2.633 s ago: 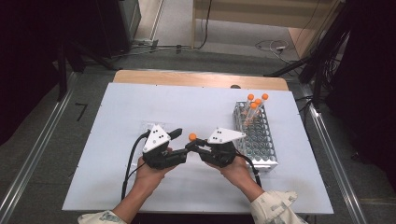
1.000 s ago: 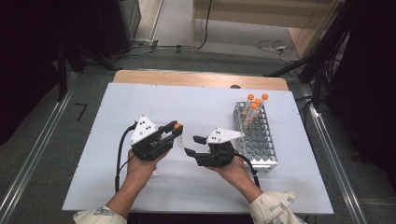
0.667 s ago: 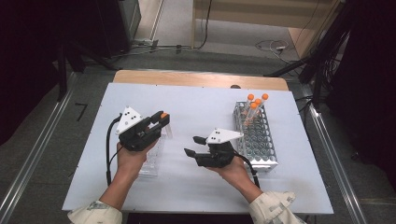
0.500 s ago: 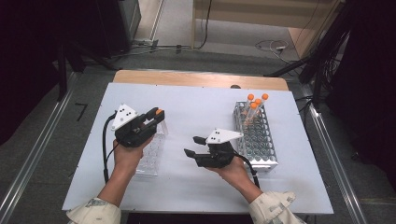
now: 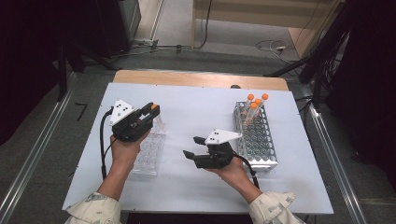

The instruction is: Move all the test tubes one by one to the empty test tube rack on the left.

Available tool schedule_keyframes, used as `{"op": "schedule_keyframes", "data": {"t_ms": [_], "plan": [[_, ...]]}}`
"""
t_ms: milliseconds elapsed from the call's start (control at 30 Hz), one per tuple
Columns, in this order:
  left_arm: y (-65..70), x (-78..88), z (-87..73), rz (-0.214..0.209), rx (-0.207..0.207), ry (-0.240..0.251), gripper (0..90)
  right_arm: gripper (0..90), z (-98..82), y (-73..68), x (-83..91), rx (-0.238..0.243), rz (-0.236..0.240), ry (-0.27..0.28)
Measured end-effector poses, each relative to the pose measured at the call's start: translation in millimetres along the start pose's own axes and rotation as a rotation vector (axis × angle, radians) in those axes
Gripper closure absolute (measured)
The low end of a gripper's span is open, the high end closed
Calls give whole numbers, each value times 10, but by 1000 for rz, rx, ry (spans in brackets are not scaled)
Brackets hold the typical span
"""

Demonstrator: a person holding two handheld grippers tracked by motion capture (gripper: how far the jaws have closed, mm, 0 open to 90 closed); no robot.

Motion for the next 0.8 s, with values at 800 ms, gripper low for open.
{"op": "schedule_keyframes", "data": {"t_ms": [800], "plan": [[-70, -46, -64, 36, -24, -14, 705, 291, -3, -6, -4, -7, -15, 0]]}}
Point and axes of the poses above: each handheld gripper's, and its own axes: x roughly backward along the jaws, z roughly out of its top, y roughly to its right, the point moved 5 cm from there along -x, roughly forward along the jaws, and after that the axes turned 4 degrees about y, right-handed, at the moved point
